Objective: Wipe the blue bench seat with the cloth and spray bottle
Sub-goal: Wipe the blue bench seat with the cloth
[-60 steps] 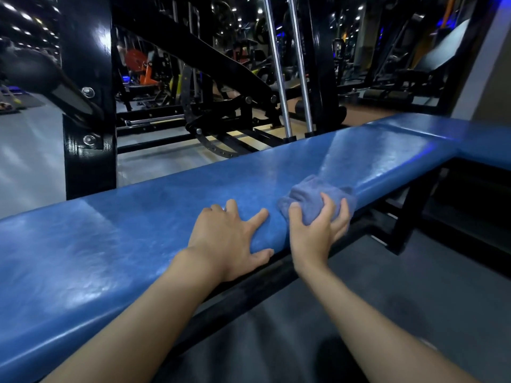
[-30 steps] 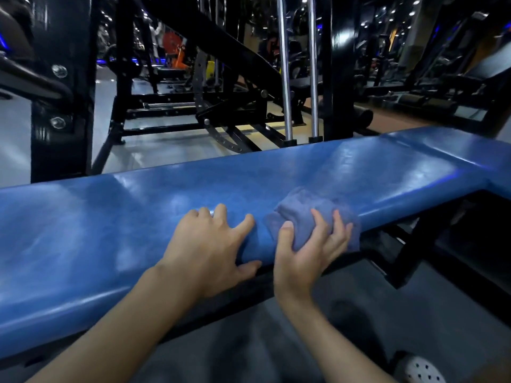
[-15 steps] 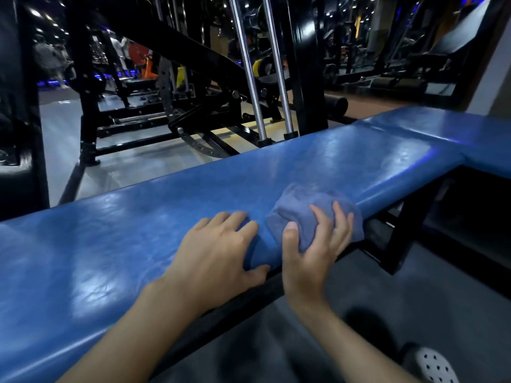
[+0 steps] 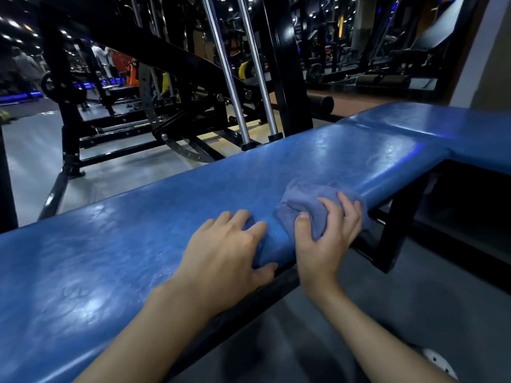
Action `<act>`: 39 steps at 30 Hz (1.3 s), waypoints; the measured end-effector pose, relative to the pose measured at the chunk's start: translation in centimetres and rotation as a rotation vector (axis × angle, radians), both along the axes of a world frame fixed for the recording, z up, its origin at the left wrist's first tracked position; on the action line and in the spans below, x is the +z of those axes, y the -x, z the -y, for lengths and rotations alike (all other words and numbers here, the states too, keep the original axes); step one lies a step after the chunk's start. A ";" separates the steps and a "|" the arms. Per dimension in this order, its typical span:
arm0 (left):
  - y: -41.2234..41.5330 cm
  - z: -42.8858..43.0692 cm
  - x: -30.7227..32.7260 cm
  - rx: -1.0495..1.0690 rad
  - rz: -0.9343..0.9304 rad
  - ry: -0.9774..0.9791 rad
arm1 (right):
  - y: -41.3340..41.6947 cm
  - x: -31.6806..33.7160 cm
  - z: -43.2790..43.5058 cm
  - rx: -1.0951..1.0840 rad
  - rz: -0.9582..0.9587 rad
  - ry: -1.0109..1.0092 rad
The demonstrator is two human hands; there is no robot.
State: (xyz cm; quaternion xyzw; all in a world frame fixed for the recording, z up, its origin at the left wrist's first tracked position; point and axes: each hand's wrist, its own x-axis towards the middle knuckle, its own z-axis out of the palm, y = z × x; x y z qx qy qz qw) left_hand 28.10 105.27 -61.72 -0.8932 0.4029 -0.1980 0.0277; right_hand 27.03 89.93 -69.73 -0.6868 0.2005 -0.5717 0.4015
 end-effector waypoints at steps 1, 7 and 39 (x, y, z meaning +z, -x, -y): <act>0.0 0.1 0.0 -0.017 -0.005 0.014 | -0.3 0.2 1.0 -0.022 -0.004 0.023; 0.3 2.5 1.0 0.056 0.078 -0.068 | -1.4 1.3 5.9 -0.080 -0.046 -0.022; -1.3 13.2 1.6 0.067 0.057 -0.123 | -1.6 0.7 11.2 -0.068 -0.094 -0.055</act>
